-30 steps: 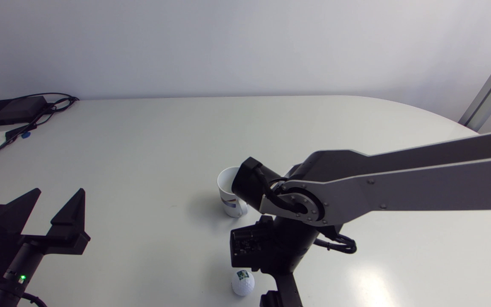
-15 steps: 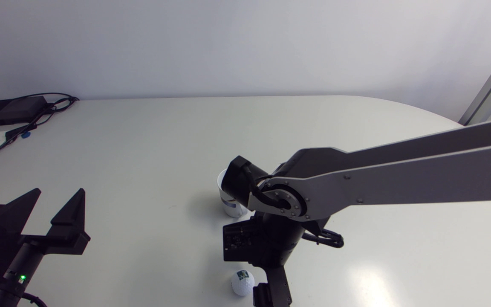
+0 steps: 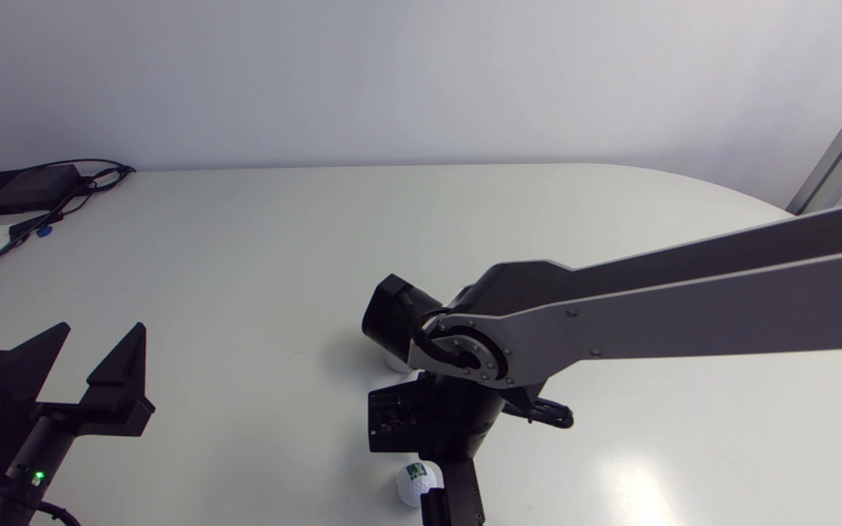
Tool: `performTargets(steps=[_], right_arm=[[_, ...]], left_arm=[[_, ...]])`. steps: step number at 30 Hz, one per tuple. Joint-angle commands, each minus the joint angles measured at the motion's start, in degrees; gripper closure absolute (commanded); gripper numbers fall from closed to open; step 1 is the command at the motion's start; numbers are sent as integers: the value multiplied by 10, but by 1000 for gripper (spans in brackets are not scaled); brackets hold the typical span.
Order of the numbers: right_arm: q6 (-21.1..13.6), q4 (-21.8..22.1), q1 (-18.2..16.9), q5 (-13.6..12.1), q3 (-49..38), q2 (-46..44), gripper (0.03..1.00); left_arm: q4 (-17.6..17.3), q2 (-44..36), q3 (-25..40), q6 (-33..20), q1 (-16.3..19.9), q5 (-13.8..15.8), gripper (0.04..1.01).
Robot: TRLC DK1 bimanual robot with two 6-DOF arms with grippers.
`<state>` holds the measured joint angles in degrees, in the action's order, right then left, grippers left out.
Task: Pick up the white golf ball from the table and place it into the cup.
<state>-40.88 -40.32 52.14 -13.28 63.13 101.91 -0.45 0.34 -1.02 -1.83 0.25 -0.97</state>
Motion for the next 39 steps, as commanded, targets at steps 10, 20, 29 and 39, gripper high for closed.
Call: performTargets(steps=[10,20,29,39], right_arm=[[17,-1,6,8,23,36,64],[19,-3,11,10,27,44,64],[20,-5,15,13,32,53,64],[21,-5,20,15,39,58,64]], left_arm=[[-5,-9,8,8,-7,4,51],[-5,-9,8,8,-6,4,51],[-5,-9,8,8,-8,4,51],[-4,-9,8,8,-10,4,51]])
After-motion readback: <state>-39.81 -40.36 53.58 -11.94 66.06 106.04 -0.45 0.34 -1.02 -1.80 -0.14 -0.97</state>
